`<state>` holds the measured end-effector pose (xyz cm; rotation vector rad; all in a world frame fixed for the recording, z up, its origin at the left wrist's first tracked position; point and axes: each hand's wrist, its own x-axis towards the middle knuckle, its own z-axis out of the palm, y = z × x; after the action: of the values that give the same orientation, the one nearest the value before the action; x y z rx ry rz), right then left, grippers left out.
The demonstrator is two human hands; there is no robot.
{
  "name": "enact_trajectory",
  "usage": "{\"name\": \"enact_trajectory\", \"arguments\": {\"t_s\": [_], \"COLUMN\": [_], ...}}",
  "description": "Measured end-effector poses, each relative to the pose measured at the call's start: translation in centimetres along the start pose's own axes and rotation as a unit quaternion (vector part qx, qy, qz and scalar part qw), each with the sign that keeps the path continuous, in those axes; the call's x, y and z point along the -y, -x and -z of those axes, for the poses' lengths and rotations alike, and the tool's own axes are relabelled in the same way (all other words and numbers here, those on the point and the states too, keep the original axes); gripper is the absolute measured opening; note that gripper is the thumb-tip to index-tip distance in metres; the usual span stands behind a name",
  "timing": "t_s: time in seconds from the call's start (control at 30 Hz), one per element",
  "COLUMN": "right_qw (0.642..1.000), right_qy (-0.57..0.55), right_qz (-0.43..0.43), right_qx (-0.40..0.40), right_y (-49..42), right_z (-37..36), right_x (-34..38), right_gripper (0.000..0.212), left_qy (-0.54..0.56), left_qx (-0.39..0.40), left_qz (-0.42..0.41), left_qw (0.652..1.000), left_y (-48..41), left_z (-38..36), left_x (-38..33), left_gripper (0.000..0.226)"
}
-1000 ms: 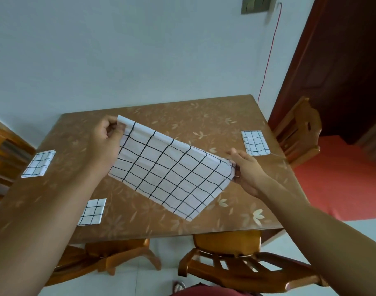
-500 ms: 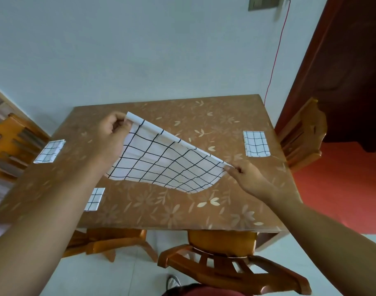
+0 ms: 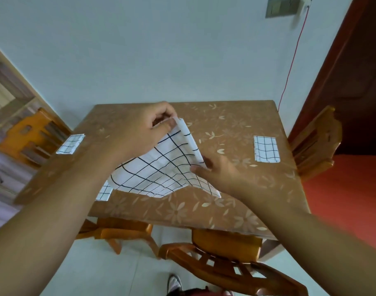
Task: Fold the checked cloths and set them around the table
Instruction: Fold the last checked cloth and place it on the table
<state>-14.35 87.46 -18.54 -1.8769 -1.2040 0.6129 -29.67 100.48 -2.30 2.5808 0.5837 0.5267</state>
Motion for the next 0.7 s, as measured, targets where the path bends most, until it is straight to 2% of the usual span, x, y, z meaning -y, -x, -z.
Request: {"name": "enact_trajectory", "arguments": {"t_s": [0.07,0.17,0.23,0.3,0.37,0.4,0.43,0.5,0.57,0.6,0.63,0.7], "right_qw": [0.999,0.995,0.982,0.951,0.915,0.900,0.880,0.846,0.828,0.824,0.820,0.819], "right_qy": [-0.034,-0.098,-0.178,-0.287,-0.371,-0.404,-0.442,-0.502,-0.532,-0.538,-0.542,-0.541], "right_qz": [0.007,-0.011,-0.031,-0.084,-0.120,-0.129,-0.135,-0.143,-0.149,-0.155,-0.163,-0.183], "right_qx": [0.010,0.019,0.047,0.082,0.103,0.105,0.108,0.110,0.098,0.088,0.079,0.065], "right_y": [-0.1,0.6,1.1,1.5,1.7,1.7,1.8,1.9,2.0,1.9,2.0,2.1], "right_z": [0.1,1.1,2.1,3.4,4.7,5.3,5.8,6.8,7.5,7.9,8.1,8.7], "right_x": [1.8,2.9,3.1,3.1,2.8,2.7,2.5,2.1,1.6,1.1,0.7,-0.2], "right_gripper": [0.029,0.025,0.025,0.026,0.029,0.031,0.034,0.036,0.037,0.039,0.043,0.051], "left_qy": [-0.007,0.000,0.055,0.107,0.142,0.216,0.314,0.469,0.523,0.522,0.503,0.465], "left_qx": [0.000,-0.041,-0.078,-0.110,-0.106,-0.087,-0.058,-0.009,0.003,-0.014,-0.027,0.027], "left_qz": [-0.010,-0.015,0.038,0.105,0.174,0.225,0.280,0.365,0.378,0.387,0.390,0.345], "left_qw": [1.000,0.999,0.995,0.983,0.969,0.946,0.905,0.804,0.764,0.760,0.771,0.815], "left_y": [-0.3,-1.1,-1.4,-1.1,-0.1,0.6,1.2,2.6,3.7,4.2,4.7,4.7], "left_z": [0.2,0.1,0.1,0.4,0.9,0.8,0.5,-0.9,-3.3,-4.5,-5.5,-6.8], "left_x": [-0.2,1.2,3.3,5.1,6.9,6.9,6.8,6.1,6.0,6.1,6.2,6.3], "left_gripper": [0.006,0.005,0.018,0.035,0.048,0.052,0.057,0.063,0.060,0.060,0.067,0.103]}}
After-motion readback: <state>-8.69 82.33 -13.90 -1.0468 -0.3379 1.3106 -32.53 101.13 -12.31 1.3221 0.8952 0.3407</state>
